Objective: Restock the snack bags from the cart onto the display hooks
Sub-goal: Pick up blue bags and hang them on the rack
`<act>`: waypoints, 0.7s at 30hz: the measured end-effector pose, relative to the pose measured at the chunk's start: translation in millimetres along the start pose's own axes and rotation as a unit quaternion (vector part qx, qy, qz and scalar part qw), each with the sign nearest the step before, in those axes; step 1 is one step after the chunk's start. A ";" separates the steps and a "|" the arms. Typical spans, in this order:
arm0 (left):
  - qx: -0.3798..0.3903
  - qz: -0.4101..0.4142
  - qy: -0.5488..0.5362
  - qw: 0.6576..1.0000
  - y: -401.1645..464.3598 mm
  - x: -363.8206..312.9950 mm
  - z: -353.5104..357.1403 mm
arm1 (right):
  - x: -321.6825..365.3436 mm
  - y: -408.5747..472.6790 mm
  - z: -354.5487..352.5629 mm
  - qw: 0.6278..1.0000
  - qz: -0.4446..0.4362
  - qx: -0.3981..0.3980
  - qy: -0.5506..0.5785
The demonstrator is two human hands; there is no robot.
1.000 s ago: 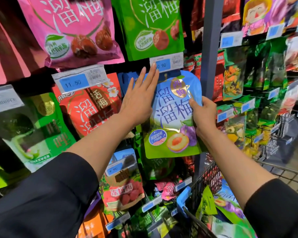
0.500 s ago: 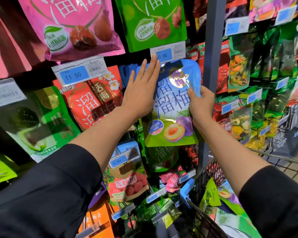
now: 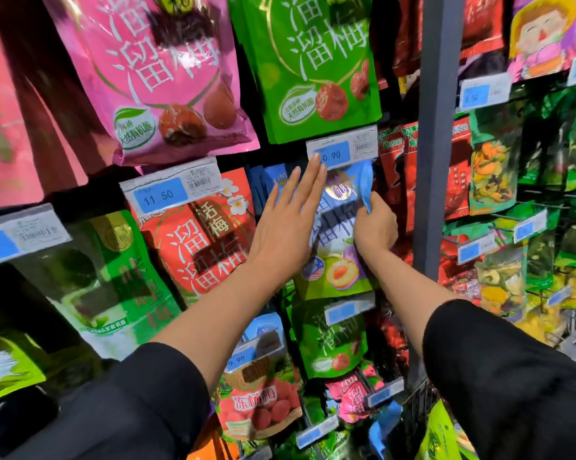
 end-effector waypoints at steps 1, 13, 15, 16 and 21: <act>-0.005 0.001 0.001 1.000 0.1 0.2 1.1 | -2.4 3.8 4.7 1.000 -0.002 0.007 -0.020; -0.044 0.002 -0.029 0.999 -6.0 -5.4 1.3 | -23.4 -19.7 23.0 0.996 -0.050 0.061 0.034; -0.065 0.007 -0.079 0.995 -15.6 -12.1 9.1 | -28.4 -45.1 11.9 0.994 -0.073 0.072 0.039; -0.074 0.000 -0.116 0.990 -23.7 -16.4 17.4 | -33.6 -60.5 3.3 0.993 -0.077 0.078 0.038; -0.024 -0.027 -0.334 0.942 -83.1 -80.6 105.3 | -108.6 -137.5 -70.7 0.992 -0.062 0.081 -0.076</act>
Point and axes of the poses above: each hand's wrist, its own y-axis towards the middle knuckle, its own z-axis out of the palm, x = y × z, the point moved 10 cm from there along y, towards the middle knuckle, and after that the axes turned 8 degrees about x, right-handed, at the moved point
